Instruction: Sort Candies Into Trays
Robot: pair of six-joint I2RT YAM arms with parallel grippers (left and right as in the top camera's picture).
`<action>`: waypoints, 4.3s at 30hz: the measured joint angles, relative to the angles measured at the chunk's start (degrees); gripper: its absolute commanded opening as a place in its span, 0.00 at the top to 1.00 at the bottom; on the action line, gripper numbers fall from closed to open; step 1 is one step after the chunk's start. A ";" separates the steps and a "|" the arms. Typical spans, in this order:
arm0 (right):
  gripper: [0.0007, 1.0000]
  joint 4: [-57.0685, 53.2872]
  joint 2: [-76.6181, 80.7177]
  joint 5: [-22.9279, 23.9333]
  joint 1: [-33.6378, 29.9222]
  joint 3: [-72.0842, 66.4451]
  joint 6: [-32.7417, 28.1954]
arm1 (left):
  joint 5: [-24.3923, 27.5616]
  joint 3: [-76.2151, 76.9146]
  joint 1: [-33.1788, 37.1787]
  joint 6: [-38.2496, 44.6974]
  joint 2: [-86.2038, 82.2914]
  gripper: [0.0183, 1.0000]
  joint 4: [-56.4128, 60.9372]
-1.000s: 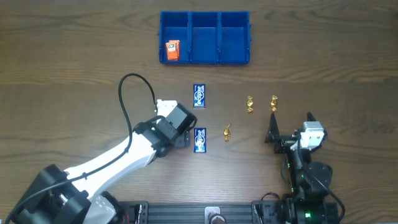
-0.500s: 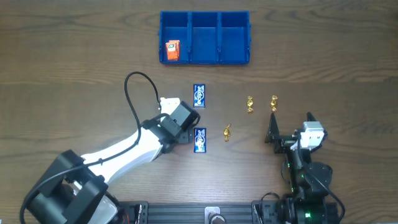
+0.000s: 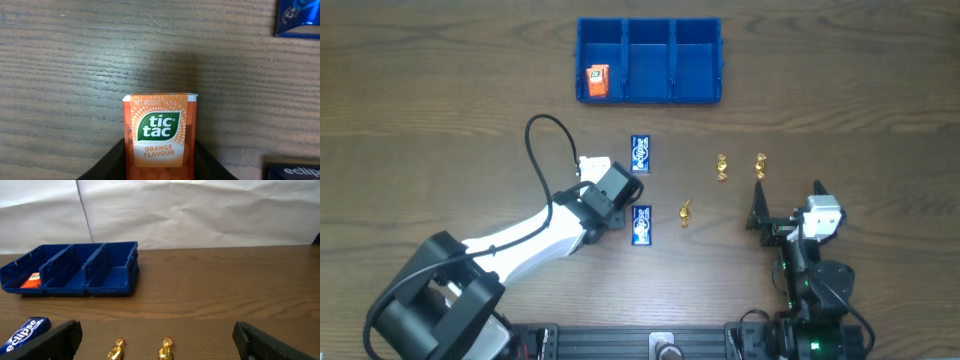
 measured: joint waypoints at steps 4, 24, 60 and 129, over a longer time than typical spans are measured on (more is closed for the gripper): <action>0.00 0.00 0.00 0.00 0.00 0.00 0.00 | 0.22 0.85 0.00 0.22 0.00 0.71 -1.18; 0.00 0.00 0.00 0.00 0.00 0.00 0.00 | -7.87 58.18 14.16 16.17 7.39 0.70 -18.49; 0.00 0.00 0.00 0.00 0.00 0.00 0.00 | -0.26 56.00 19.69 21.44 3.52 0.17 -14.51; 0.00 -24.57 26.84 -25.20 0.00 36.44 11.15 | 15.47 -40.94 37.99 39.45 -91.89 0.00 14.12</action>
